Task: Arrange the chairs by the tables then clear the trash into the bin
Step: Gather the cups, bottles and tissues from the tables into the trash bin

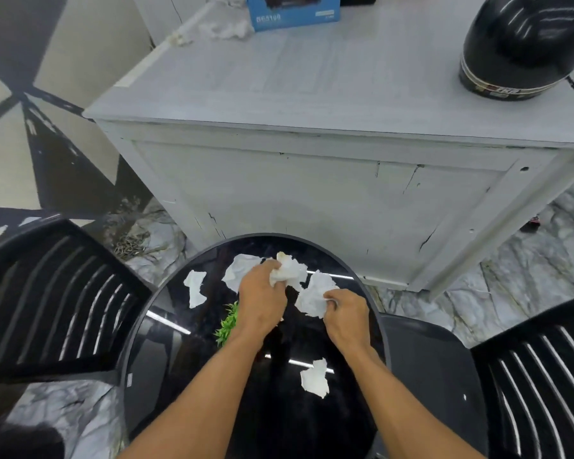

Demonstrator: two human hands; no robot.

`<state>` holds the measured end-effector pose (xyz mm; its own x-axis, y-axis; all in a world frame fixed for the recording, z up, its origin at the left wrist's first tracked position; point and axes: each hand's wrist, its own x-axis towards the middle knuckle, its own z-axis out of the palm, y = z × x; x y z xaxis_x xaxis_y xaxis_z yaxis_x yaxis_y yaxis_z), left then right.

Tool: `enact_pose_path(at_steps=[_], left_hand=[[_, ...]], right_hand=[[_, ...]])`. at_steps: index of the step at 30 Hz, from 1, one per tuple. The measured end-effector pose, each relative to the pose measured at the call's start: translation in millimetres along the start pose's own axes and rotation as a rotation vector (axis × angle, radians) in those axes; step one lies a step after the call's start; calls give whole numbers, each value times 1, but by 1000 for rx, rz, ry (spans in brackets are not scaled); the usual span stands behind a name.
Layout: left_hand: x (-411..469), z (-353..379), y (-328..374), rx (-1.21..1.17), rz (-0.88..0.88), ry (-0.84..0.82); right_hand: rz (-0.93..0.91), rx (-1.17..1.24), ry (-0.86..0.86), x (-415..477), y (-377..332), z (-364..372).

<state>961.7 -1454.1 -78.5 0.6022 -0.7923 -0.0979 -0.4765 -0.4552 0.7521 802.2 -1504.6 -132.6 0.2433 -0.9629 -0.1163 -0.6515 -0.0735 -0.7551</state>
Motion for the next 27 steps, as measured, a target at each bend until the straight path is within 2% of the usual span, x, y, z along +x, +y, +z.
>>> enact_pose_path(at_steps=[3, 9, 12, 17, 21, 24, 27], left_hand=[[39, -12, -5, 96, 4, -18], [110, 0, -18, 332, 87, -159], [135, 21, -21, 430, 178, -213], [152, 48, -42, 652, 235, -502], [152, 54, -51, 730, 294, -632], [153, 53, -52, 682, 258, -649], [152, 44, -54, 504, 224, -593]], right_hand=[[48, -81, -76, 12, -2, 12], [80, -306, -210, 27, -2, 39], [97, -387, -198, 31, -5, 51], [144, -439, -71, 38, -3, 63], [99, -451, -19, 48, -1, 69], [-40, -454, -40, 50, 1, 79], [-91, -506, -144, 54, -1, 84]])
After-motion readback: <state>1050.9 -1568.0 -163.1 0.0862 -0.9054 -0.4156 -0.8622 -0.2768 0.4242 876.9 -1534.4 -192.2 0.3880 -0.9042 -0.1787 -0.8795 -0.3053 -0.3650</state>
